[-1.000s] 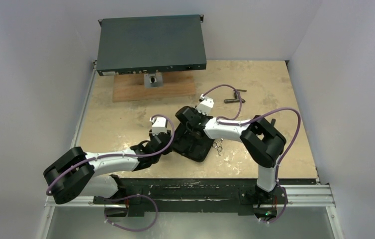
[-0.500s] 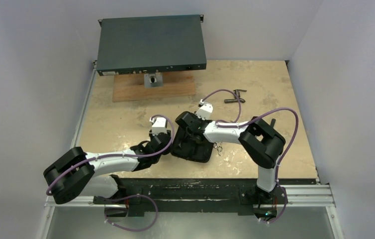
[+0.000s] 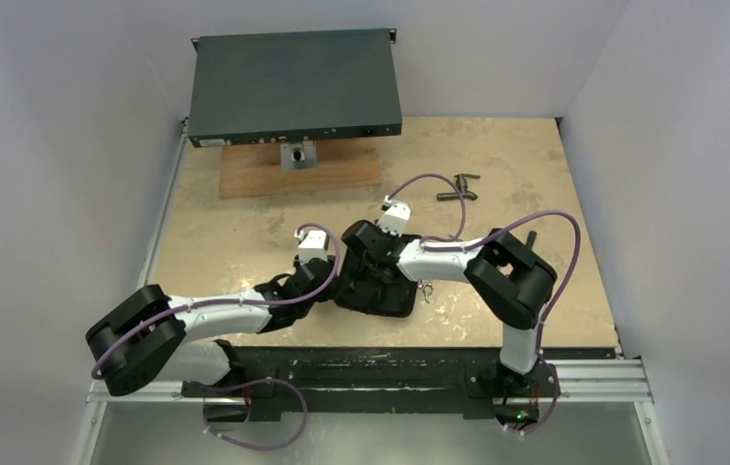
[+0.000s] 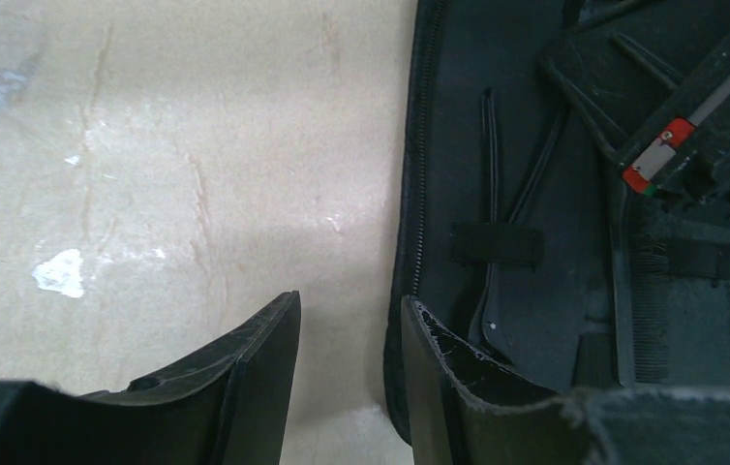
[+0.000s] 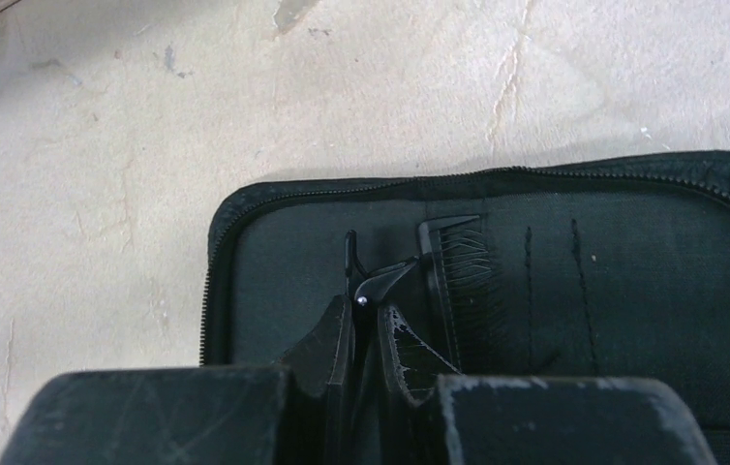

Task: Sort the hair-cutting tools
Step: Place the haircut tool in the hairdressing tool bag.

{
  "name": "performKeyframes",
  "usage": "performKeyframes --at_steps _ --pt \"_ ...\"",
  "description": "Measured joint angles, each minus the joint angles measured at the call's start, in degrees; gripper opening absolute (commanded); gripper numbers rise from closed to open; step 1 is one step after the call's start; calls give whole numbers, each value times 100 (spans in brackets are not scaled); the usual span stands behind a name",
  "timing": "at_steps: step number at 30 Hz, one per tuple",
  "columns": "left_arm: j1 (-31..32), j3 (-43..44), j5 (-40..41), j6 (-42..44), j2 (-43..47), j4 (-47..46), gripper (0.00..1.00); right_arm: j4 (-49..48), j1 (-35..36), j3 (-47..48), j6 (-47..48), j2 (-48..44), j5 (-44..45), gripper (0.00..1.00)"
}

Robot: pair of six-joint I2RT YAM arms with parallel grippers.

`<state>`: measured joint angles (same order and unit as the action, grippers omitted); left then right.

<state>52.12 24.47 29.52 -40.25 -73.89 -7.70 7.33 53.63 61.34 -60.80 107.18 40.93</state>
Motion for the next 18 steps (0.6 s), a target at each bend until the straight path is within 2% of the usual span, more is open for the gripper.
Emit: performKeyframes --at_steps 7,18 --pt "0 0 -380 -186 -15 -4 40 -450 0 -118 640 -94 -24 0" --pt "0 2 -516 -291 -382 -260 25 -1147 0 -286 1353 -214 -422 0"
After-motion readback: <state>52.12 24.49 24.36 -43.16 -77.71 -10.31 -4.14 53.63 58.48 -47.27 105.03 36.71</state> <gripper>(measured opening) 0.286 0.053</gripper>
